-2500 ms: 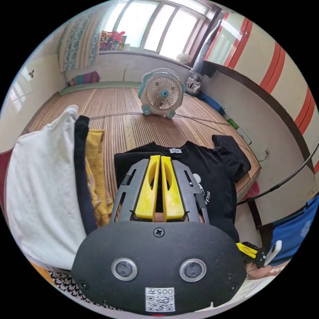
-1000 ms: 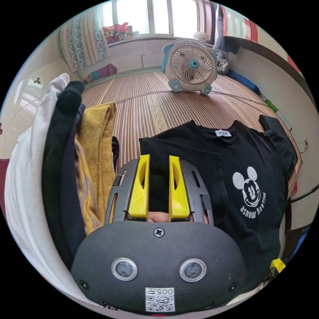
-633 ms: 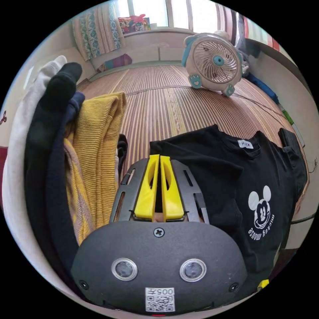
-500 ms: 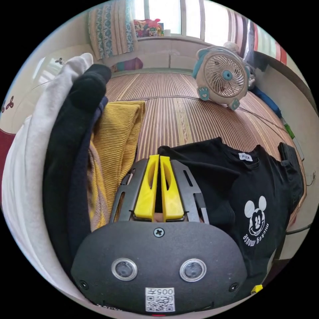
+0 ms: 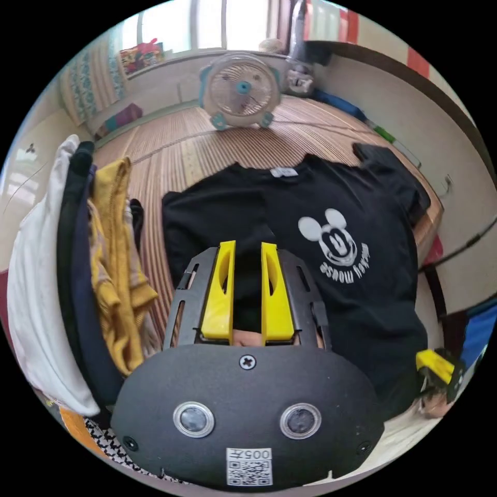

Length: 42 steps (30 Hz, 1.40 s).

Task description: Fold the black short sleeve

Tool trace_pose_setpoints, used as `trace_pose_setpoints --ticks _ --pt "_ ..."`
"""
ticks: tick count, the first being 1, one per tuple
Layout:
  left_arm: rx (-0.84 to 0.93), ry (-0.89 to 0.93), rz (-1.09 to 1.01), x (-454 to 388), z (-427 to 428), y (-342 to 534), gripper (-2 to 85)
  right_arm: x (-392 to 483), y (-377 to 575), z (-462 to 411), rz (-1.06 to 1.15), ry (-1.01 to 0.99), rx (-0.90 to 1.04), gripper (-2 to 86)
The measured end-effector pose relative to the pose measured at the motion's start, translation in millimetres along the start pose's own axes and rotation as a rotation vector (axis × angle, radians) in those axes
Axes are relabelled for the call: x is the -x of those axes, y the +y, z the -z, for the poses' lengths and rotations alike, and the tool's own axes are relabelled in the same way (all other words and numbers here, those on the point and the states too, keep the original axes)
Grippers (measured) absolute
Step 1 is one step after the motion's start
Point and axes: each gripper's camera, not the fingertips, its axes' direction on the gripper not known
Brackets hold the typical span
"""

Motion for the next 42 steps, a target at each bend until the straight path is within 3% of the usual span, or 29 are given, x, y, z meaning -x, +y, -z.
trace_pose_setpoints --ticks 5,11,20,27,36,38,42 --pt "0.065 -0.070 -0.043 -31.0 -24.5 22.9 8.8 -4.5 -3.4 3.9 -0.006 -0.004 0.001 -1.4" --pt "0.036 0.034 0.073 -12.4 -2.4 9.8 3.7 -8.4 -5.6 11.8 -0.002 -0.001 0.000 -1.4" --pt "-0.006 0.060 -0.068 -56.4 42.1 40.1 4.4 -24.9 -17.8 21.7 -0.009 -0.019 0.002 -1.4" --pt "-0.092 0.206 -0.011 -97.9 18.6 34.5 5.7 -44.7 -32.2 31.4 -0.023 -0.045 0.014 -1.4" --pt "-0.153 0.244 -0.003 -128.8 -27.8 39.0 5.2 -103.0 -64.2 53.8 -0.143 -0.223 0.037 -1.3" --pt "-0.166 0.275 0.024 -119.8 -29.9 48.0 5.1 -125.4 -77.1 67.8 -0.152 -0.203 -0.030 -1.2" --pt "-0.237 0.316 0.075 -106.3 -19.6 60.0 5.1 -192.9 -125.9 95.7 -0.152 0.031 -0.194 -0.6"
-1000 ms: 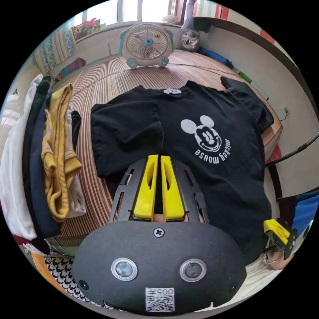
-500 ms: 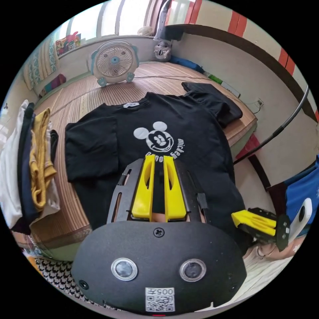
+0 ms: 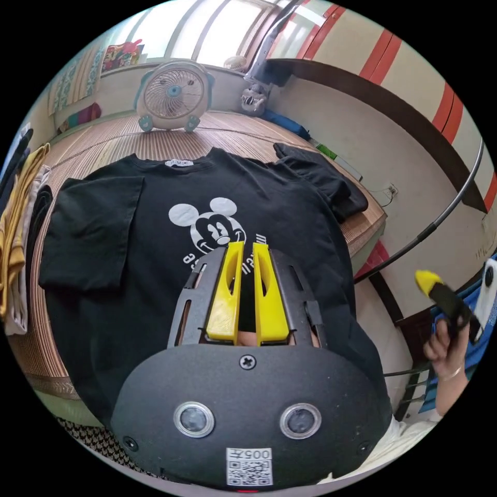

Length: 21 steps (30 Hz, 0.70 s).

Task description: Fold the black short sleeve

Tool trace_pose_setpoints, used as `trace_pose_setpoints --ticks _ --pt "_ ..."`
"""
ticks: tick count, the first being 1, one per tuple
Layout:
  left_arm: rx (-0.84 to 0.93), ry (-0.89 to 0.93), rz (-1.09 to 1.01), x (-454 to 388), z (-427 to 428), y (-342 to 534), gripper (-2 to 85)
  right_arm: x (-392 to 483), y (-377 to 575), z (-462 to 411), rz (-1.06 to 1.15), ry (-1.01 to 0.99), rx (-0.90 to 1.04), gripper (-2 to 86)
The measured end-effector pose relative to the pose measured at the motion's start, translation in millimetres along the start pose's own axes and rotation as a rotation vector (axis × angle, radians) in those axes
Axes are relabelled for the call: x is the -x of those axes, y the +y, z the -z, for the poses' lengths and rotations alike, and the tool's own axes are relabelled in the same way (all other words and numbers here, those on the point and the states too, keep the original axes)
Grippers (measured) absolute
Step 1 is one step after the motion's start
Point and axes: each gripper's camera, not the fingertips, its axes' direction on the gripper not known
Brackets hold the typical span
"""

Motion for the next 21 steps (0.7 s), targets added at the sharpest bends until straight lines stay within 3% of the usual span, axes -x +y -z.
trace_pose_setpoints --ticks 4,7,13,21 --pt "-0.015 -0.009 -0.018 -6.1 2.7 6.6 5.1 -67.7 -81.2 -20.0 -0.060 0.168 -0.027 3.3" --pt "-0.021 -0.035 -0.067 -16.6 2.8 10.5 5.1 -113.5 -135.3 -43.4 -0.165 0.183 -0.008 8.1" --pt "-0.011 -0.027 -0.096 -21.5 1.1 15.4 5.1 -198.6 -206.3 -96.1 -0.463 0.090 0.122 9.6" --pt "-0.032 0.025 -0.056 -12.1 3.9 21.1 5.2 -246.5 -226.0 -137.1 -0.795 0.010 0.218 8.4"
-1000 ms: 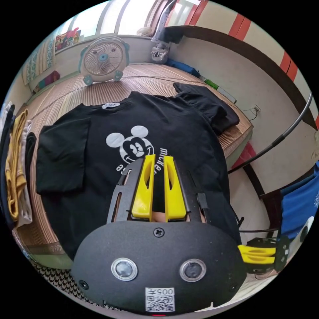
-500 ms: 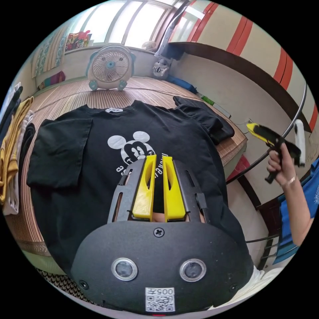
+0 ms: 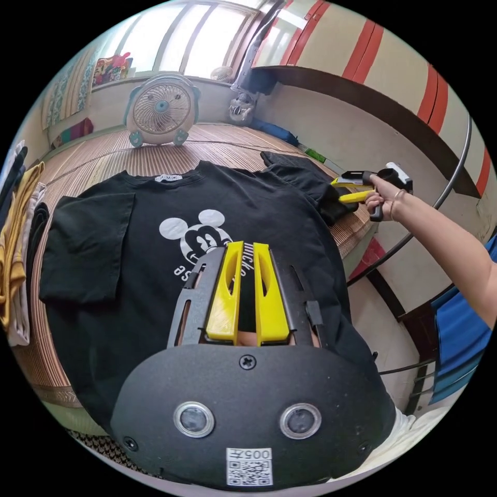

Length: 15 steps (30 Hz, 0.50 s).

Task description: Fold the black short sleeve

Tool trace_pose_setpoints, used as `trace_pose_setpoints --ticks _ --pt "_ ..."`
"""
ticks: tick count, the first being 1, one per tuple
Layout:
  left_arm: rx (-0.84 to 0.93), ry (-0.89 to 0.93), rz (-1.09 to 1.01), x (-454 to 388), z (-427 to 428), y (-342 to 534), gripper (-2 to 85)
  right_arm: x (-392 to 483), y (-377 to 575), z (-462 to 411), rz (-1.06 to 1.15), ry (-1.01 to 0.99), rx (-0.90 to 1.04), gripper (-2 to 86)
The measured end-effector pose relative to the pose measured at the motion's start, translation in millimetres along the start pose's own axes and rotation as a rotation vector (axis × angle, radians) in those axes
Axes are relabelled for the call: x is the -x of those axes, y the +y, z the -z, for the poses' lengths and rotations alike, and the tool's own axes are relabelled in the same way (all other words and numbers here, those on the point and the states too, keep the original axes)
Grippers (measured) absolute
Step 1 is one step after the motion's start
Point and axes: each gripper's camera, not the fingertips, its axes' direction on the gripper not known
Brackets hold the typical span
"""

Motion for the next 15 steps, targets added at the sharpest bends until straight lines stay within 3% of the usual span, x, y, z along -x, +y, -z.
trace_pose_setpoints --ticks 8,15 --pt "-0.008 0.033 0.049 10.5 0.3 5.3 5.0 24.9 -4.4 7.9 0.028 -0.037 -0.036 -0.2" --pt "-0.007 0.025 0.043 10.2 -2.5 8.5 4.9 145.0 25.5 24.1 0.392 0.165 -0.178 -0.9"
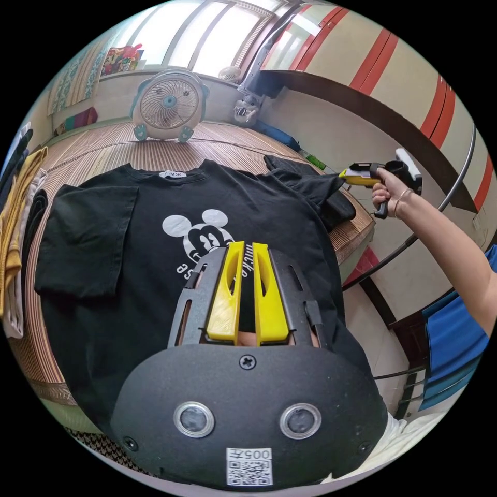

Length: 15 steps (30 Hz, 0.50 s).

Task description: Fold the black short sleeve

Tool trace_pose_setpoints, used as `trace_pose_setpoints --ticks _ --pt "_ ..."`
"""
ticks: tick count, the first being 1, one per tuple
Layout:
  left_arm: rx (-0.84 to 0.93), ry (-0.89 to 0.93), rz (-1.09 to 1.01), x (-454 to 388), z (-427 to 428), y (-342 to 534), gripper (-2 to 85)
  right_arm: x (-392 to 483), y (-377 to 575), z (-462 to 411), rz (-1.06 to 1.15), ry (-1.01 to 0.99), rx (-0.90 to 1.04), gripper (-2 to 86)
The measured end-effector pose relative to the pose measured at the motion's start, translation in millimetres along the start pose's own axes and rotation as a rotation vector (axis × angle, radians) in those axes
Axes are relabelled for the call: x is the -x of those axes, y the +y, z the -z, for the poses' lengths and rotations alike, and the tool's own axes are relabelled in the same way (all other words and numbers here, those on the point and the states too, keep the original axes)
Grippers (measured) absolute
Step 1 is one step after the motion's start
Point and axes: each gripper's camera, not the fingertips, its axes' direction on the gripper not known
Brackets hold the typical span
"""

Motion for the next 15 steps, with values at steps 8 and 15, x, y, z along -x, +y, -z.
trace_pose_setpoints --ticks 8,15 --pt "-0.006 -0.035 0.012 2.8 -2.5 2.1 4.9 209.2 86.1 -1.2 0.717 0.039 -0.086 -0.5" --pt "-0.016 -0.042 0.065 14.5 -4.0 3.5 4.8 249.0 161.5 -50.6 0.863 -0.176 0.224 3.6"
